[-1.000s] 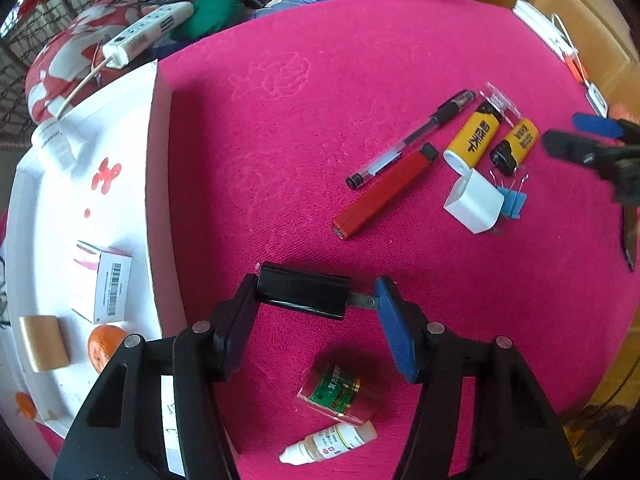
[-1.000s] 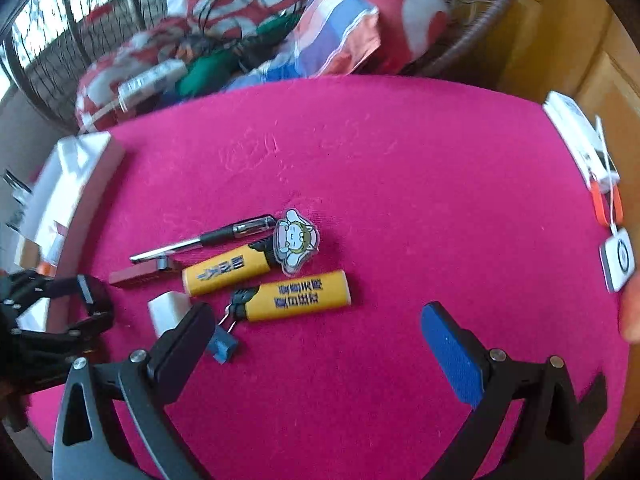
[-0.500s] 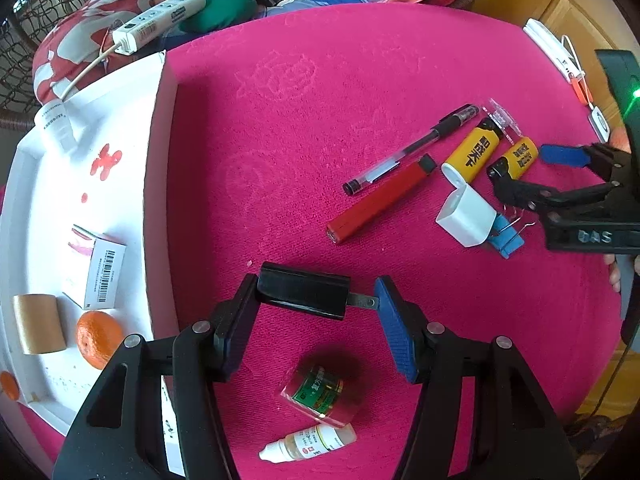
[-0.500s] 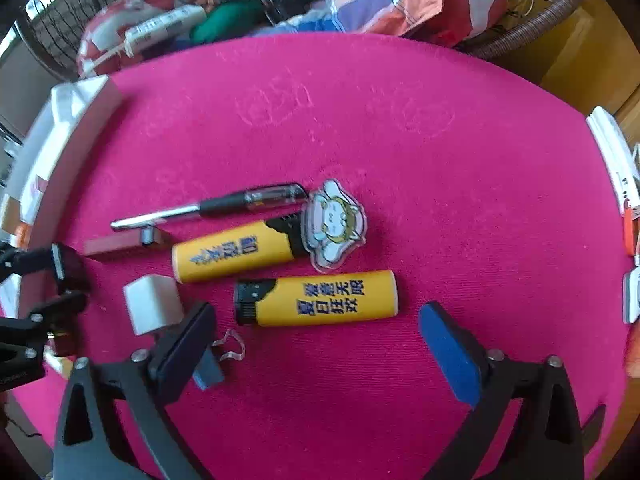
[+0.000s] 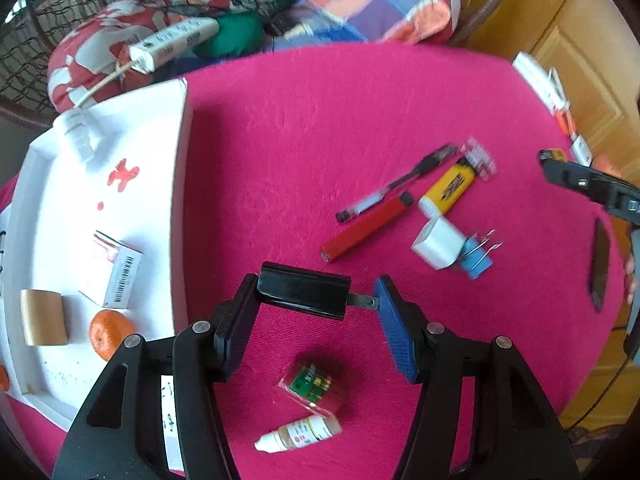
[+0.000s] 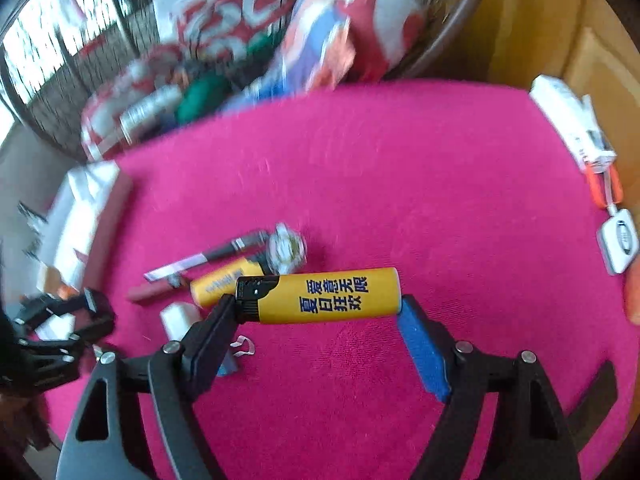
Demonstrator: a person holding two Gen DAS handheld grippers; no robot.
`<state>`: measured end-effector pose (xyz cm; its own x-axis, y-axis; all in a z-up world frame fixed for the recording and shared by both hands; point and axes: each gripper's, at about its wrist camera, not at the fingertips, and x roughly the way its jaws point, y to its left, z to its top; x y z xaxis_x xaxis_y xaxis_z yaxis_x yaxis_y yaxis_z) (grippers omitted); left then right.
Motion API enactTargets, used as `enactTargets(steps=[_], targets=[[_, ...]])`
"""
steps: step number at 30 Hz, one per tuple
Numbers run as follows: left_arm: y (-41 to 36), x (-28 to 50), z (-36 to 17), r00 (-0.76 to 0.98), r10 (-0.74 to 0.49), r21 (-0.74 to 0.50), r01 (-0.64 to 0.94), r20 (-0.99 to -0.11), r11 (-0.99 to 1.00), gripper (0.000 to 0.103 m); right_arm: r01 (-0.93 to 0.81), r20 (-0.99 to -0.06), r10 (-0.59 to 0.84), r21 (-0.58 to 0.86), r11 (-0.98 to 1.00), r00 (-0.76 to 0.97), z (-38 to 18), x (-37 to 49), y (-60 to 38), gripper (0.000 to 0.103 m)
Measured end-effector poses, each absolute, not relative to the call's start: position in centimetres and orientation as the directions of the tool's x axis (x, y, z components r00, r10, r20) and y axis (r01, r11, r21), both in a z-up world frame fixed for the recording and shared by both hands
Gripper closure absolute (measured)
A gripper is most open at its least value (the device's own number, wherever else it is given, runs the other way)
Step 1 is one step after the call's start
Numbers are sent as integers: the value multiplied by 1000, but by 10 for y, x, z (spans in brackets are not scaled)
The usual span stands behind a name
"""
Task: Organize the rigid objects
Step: 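Grasp the yellow lighter with the right tool while the left tool lifts the plug, then carry the plug and lighter over the white tray and open both tools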
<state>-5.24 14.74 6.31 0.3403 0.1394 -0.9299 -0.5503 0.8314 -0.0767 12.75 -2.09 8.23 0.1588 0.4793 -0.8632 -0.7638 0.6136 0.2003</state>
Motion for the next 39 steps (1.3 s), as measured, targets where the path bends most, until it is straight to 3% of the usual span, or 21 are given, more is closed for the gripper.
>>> enactTargets(steps=[9,17,21,25,28,39], targets=[[142,-81,189,591,267,-130,-542,-761,830,44,-769,-627,692,224,599,357,212,101,-67,23],[151,-164,320,759,445,-184,-580,-475,793,44,-811,-334,831,244,532,445,325,64,-95,23],[154,-218,375,768,552,-177,-622,-324,762,44,-834,-206,869,253,491,449,364,41,-101,23],[159,-261,407,743,629,-158,-666,-229,729,44,-852,-105,888,251,459,447,392,21,-109,22],[169,-285,417,725,657,-168,-688,-206,706,44,-865,-63,899,249,435,434,404,8,-106,22],[177,-337,416,697,689,-188,-717,-200,671,44,-897,-68,931,251,363,358,410,-22,-71,22]])
